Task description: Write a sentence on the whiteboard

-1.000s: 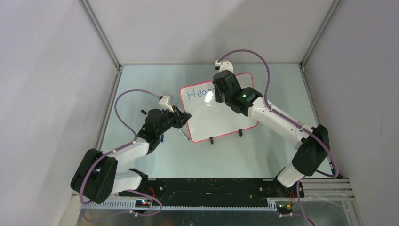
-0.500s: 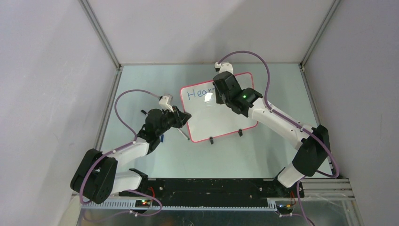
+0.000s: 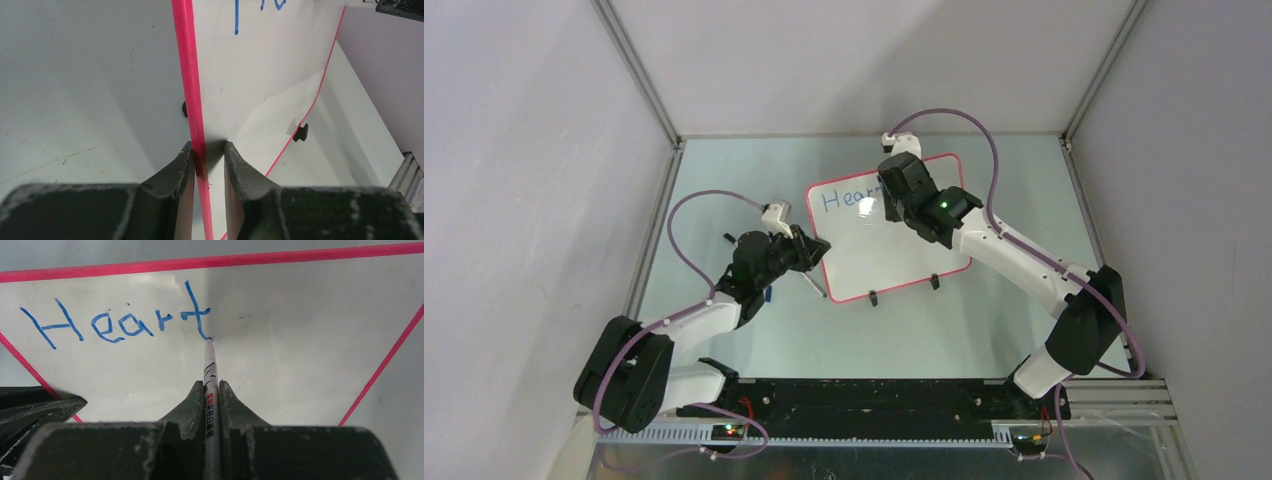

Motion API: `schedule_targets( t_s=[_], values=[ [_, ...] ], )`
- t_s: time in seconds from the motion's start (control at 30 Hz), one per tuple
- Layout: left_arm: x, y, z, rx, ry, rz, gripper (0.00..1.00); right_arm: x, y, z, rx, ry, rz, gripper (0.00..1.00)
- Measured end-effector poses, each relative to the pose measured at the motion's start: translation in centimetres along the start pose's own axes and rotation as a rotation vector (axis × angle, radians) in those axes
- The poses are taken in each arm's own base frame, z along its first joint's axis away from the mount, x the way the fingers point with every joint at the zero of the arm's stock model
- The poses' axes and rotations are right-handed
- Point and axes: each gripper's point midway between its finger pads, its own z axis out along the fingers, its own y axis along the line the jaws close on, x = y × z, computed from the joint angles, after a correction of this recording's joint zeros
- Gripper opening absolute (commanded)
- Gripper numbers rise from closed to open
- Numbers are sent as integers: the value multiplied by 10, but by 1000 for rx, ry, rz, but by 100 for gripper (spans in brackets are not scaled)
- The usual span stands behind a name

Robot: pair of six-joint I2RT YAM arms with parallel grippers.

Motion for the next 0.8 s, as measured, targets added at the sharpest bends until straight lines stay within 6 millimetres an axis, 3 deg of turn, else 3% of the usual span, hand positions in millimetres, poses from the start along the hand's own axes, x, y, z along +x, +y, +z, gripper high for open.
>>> schedule_targets(
  t_s=[0.5,0.6,0.8],
  values=[
    [0,-1,0,1,-1,2,16,-4,-5,-4,2,-8,9,0],
    [0,-1,0,2,-1,3,16,-13,-6,-17,-17,-34,22,0],
    [0,-1,0,2,-1,3,19,-50,-12,-63,-88,-169,64,0]
  ],
)
